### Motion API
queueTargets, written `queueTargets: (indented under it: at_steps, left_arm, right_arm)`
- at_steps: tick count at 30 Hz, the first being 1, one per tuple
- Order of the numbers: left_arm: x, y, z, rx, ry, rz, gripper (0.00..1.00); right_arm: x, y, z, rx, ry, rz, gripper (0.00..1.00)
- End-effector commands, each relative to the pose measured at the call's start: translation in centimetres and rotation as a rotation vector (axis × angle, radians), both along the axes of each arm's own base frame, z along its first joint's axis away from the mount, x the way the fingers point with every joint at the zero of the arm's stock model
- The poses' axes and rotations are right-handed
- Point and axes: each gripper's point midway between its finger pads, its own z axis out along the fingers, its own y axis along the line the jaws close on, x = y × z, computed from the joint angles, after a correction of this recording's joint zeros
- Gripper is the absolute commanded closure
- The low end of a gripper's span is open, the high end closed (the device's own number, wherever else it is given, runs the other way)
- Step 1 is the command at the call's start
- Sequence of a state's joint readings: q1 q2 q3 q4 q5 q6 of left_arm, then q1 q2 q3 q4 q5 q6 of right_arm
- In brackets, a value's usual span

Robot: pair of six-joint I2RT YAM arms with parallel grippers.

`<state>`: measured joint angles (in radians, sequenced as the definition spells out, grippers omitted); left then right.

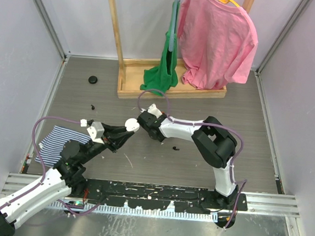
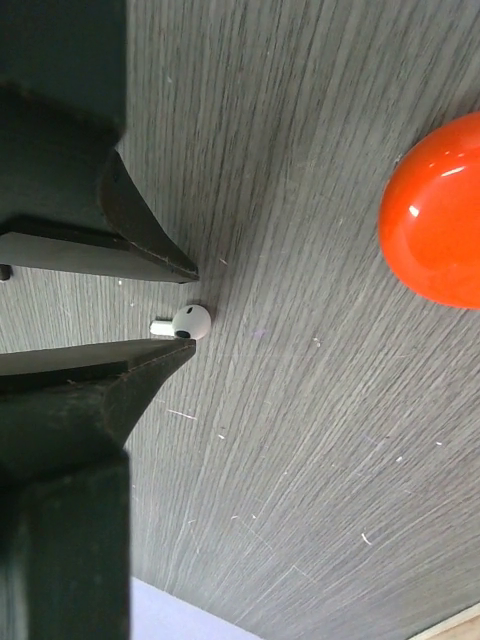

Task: Insert the wireless bluetooth earbuds into the charging case
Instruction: Adjust the earbud at the center of the board.

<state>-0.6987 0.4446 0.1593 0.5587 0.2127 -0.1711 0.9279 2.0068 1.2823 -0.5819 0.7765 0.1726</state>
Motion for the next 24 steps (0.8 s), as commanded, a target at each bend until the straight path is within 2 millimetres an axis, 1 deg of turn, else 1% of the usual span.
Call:
queueTargets:
  at_steps: [1,4,8,15,18,24]
  left_arm:
    - [0.0,0.3,1.3,-0.034,-0.034,0.01,0.95]
    - [0.0,0.2,1.3,-0.033,-0.033,0.009,0.95]
    - [0.0,0.2,1.3,-0.033,-0.033,0.008,0.95]
    - [0.0,0.2,1.2,-0.031,-0.032,0.008,0.95]
    - [0.0,0.2,1.2,-0.031,-0.031,0.006,0.95]
    - [0.0,0.2,1.2,-0.031,-0.031,0.005,0.95]
  right_arm:
    - [0.8,0.8,1.9,0.139,-0.008,0.008,0.64]
    - [0.9,0.6,2.0,0.209,0.007,-0.001,0.65]
    - [1.0,-0.1,2.3,0.247,-0.001,-0.021,0.67]
    - [1.1,-0.5,2.8,0.347,-0.012,-0.045,0.68]
    - [1.0,-0.5,2.6,0.401,0.0,-0.059,0.7]
    - [1.0,-0.8,1.7,0.454,0.009,-0.091,0.75]
